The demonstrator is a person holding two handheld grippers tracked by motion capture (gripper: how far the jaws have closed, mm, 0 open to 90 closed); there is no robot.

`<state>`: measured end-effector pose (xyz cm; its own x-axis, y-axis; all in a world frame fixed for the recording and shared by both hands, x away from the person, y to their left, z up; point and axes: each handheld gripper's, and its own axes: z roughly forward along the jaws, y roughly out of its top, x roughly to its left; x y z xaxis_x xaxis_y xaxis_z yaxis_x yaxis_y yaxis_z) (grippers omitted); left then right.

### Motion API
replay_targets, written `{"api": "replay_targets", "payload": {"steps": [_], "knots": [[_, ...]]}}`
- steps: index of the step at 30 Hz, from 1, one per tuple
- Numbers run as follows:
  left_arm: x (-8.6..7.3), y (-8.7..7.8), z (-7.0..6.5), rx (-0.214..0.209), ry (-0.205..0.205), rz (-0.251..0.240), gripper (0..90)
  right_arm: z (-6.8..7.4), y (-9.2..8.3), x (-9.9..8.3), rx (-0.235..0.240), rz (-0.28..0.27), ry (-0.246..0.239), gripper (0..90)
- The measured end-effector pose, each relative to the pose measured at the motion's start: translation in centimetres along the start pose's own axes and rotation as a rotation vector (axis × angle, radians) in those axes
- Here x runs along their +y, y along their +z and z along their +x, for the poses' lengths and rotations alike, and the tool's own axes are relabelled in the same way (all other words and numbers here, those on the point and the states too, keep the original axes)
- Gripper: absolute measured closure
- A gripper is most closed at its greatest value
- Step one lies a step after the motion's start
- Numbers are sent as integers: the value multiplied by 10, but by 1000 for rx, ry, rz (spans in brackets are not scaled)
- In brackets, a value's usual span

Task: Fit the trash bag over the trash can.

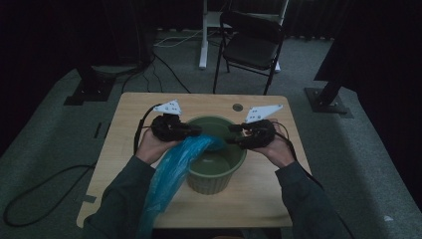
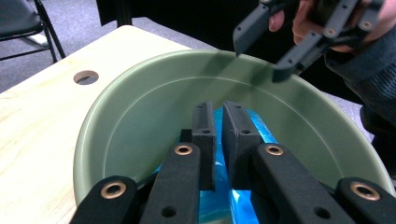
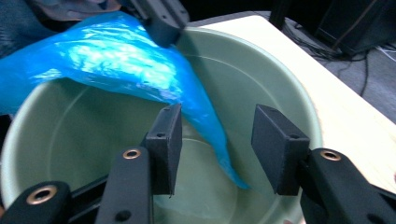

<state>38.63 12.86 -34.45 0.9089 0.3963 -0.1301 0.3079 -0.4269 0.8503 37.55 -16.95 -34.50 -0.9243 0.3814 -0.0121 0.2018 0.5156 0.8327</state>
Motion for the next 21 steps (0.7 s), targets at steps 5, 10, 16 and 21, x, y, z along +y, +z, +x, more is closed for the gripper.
{"api": "replay_targets", "payload": {"steps": [5, 10, 16, 21], "knots": [[-1, -6, 0, -2, 7, -1, 760, 2, 3, 1, 12, -6, -5, 506], [-2, -10, 1, -2, -4, -10, 733, 5, 8, 3, 40, -10, -16, 480], [-1, -10, 0, -10, -1, -13, 734, 8, 17, 7, 54, 17, -44, 439], [-1, -9, 0, -12, 0, -19, 734, 8, 24, 8, 61, 28, -59, 427]]}}
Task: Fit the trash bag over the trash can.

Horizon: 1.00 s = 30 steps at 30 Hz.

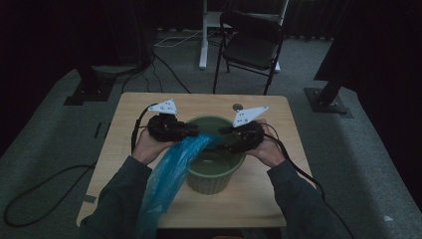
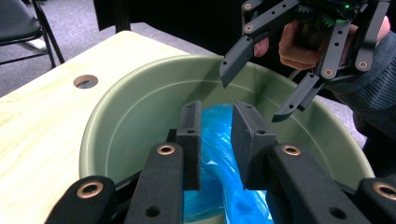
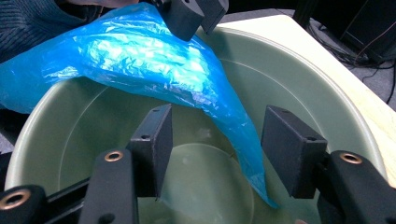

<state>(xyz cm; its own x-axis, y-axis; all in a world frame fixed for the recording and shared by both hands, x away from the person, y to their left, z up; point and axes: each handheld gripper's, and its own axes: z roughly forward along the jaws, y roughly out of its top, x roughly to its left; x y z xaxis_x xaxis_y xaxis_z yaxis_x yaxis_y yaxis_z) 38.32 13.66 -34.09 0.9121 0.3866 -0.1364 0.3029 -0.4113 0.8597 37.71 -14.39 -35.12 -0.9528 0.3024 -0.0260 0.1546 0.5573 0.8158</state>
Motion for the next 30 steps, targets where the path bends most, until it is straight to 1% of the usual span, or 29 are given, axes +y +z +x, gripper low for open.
{"api": "replay_targets", "payload": {"steps": [2, 5, 6, 8, 10, 12, 14, 15, 17, 21, 23, 24, 26, 28, 30], "knots": [[0, 0, 0, -3, 0, -1, 734, 0, 3, 1, 3, 11, -4, 427], [0, 0, -1, -11, 4, 0, 734, 1, 8, 2, -9, 37, -15, 433], [0, 1, -1, -11, 7, 2, 734, 0, 12, 3, -16, 49, -20, 450], [0, 1, -2, -11, 14, 5, 734, 0, 14, 4, -21, 56, -21, 461], [0, 1, -2, -10, 16, 6, 734, 1, 17, 5, -28, 67, -30, 503], [0, 0, -2, -11, 14, 2, 733, 2, 19, 6, -42, 71, -42, 596], [0, -1, -2, -7, 13, -3, 728, 4, 20, 7, -51, 73, -58, 734], [0, -3, -3, -4, 13, -4, 722, 4, 20, 7, -64, 75, -65, 806], [-1, -7, -3, 1, 12, -17, 705, 4, 20, 7, -86, 76, -60, 891], [-3, -21, -6, 18, 11, -34, 662, 0, 16, 6, -115, 82, -30, 897], [-8, -29, -7, 31, 5, -40, 633, -2, 13, 4, -119, 76, -22, 897], [-11, -33, -7, 32, 0, -43, 620, -2, 11, 3, -124, 73, -17, 897], [-18, -40, -7, 48, -14, -39, 589, -4, 8, 1, -132, 69, -9, 895], [-27, -46, -7, 47, -31, -38, 568, -7, 4, -1, -145, 62, 6, 893], [-35, -50, -6, 43, -44, -26, 549, -9, 1, -4, -153, 54, 23, 892]]}}
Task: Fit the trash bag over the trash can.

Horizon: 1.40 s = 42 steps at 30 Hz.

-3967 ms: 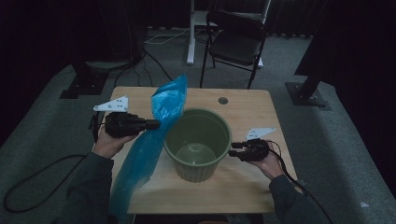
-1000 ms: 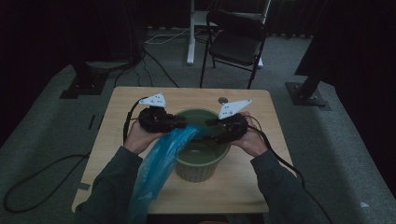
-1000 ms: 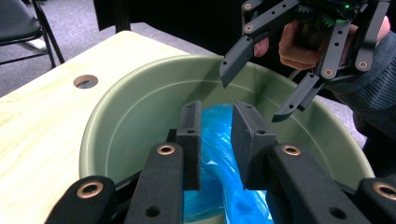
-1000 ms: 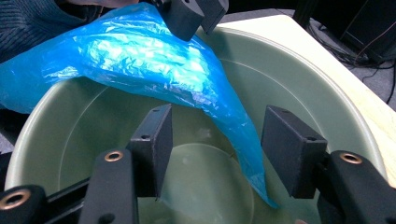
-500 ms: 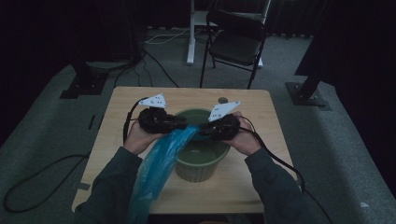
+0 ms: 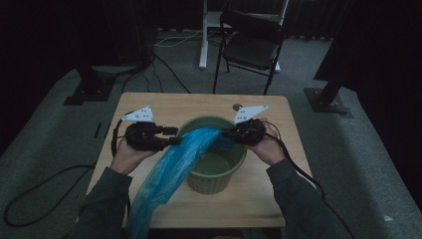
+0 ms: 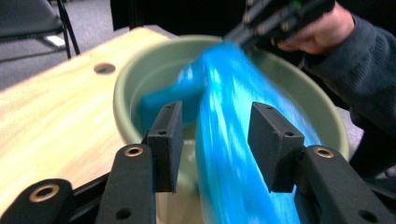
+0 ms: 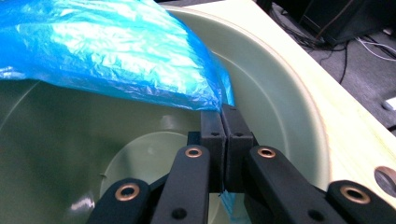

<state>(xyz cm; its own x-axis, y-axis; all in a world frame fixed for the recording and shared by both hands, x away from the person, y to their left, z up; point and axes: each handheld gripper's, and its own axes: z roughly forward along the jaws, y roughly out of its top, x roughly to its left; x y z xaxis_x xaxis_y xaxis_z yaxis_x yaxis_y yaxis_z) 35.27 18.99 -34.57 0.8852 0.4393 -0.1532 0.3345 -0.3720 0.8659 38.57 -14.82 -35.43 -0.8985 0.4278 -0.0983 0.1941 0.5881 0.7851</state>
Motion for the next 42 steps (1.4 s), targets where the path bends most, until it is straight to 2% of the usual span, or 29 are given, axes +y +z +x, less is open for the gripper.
{"api": "replay_targets", "payload": {"steps": [5, 8, 9, 11, 13, 17, 22, 24, 25, 27, 29, 31, 33, 35, 37, 39, 42], "knots": [[-13, 1, -1, 13, -22, 46, 552, -5, -6, -3, -14, -19, 29, 891], [-15, 5, -1, 5, -30, 46, 690, -7, -9, -5, -6, -15, 34, 867], [-15, 6, 0, 0, -29, 41, 756, -6, -10, -5, 9, -16, 33, 809], [-12, 8, 1, -10, -30, 25, 827, -4, -11, -6, 48, -19, 22, 664], [-7, 9, 2, -5, -31, 16, 864, -2, -13, -7, 64, -27, 4, 568], [2, 13, 4, 8, -21, 16, 878, -1, -20, -7, 86, -50, 0, 493], [12, 21, 3, 14, -3, 31, 876, -3, -31, -3, 110, -104, 14, 492], [15, 25, 2, 3, 1, 29, 876, -3, -33, -1, 113, -131, 23, 550], [17, 27, 1, 1, 4, 30, 875, -3, -34, 1, 107, -145, 31, 622], [19, 31, -1, -8, 14, 32, 874, -3, -32, 5, 86, -144, 42, 686], [22, 33, -3, -15, 20, 27, 874, -5, -26, 7, 59, -119, 53, 720], [25, 37, -4, -23, 19, 15, 875, -6, -14, 7, 80, -70, 78, 733], [27, 41, -5, -27, 23, 20, 875, -4, 1, 5, 126, 23, 82, 725], [28, 44, -6, -29, 22, 23, 875, 1, 10, 2, 108, 87, 53, 708], [30, 46, -6, -27, 23, 25, 875, 2, 9, 1, 103, 75, 54, 647], [31, 48, -7, -23, 23, 24, 875, 1, 3, 3, 87, 39, 62, 594], [33, 51, -7, -6, 24, 28, 872, 0, -10, 9, 94, -32, 74, 549]]}}
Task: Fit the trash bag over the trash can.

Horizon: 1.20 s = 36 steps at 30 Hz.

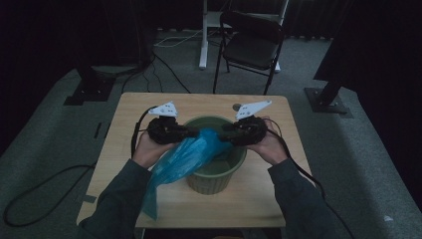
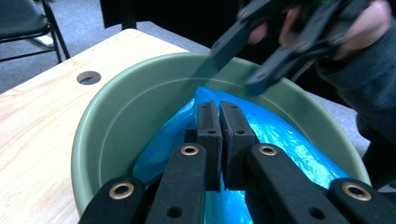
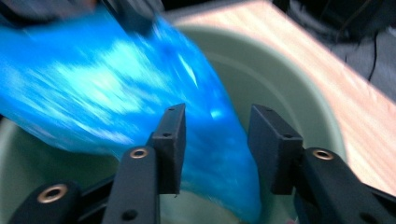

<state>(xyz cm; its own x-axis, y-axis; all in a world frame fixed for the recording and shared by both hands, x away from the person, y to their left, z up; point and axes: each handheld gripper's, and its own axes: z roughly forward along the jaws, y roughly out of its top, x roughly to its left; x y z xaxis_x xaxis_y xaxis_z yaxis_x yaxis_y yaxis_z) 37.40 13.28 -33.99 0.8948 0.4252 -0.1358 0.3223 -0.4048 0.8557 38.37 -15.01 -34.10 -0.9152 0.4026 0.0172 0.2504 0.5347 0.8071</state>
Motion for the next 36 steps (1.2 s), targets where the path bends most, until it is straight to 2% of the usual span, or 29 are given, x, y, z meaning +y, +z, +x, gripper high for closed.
{"api": "replay_targets", "payload": {"steps": [1, 4, 5, 8, 10, 12, 15, 17, 20, 22, 25, 27, 28, 29, 30, 32, 36], "knots": [[1, 1, 0, 2, -2, 0, 871, 1, -4, 2, 24, -30, 3, 533], [4, 5, 1, -4, -12, -6, 868, 7, -8, 6, 82, -71, 1, 493], [4, 6, 0, -11, -14, -10, 867, 10, -6, 8, 99, -74, -6, 474], [7, 8, -1, -35, -21, -37, 868, 14, 1, 9, 100, -48, -22, 448], [9, 9, -1, -43, -26, -55, 865, 15, 7, 9, 113, -25, -28, 526], [9, 8, -1, -45, -30, -58, 859, 16, 12, 8, 131, -4, -41, 682], [7, 4, 1, -39, -39, -59, 819, 17, 16, 7, 98, 30, -55, 861], [5, -2, 1, -29, -39, -59, 766, 17, 16, 6, 67, 35, -57, 900], [-1, -14, 3, -12, -50, -61, 702, 14, 13, 5, 55, 22, -48, 900], [-6, -22, 3, -2, -59, -56, 650, 13, 10, 4, 66, 10, -47, 892], [-18, -34, 3, 2, -70, -49, 599, 14, 6, 3, 63, -2, -47, 761], [-24, -39, 3, 0, -77, -34, 571, 14, 3, 1, 74, -10, -38, 699], [-24, -39, 3, 0, -77, -34, 563, 14, 3, 1, 74, -10, -38, 699], [-30, -43, 3, -12, -84, -16, 563, 14, 2, 0, 79, -16, -34, 686], [-32, -44, 2, -17, -87, -10, 550, 13, -1, -3, 109, -30, -17, 660], [-36, -46, 1, -27, -95, 0, 539, 13, -3, -5, 124, -37, -7, 651], [-43, -42, 1, -59, -111, 53, 524, 15, -5, -7, 140, -44, -9, 600]]}}
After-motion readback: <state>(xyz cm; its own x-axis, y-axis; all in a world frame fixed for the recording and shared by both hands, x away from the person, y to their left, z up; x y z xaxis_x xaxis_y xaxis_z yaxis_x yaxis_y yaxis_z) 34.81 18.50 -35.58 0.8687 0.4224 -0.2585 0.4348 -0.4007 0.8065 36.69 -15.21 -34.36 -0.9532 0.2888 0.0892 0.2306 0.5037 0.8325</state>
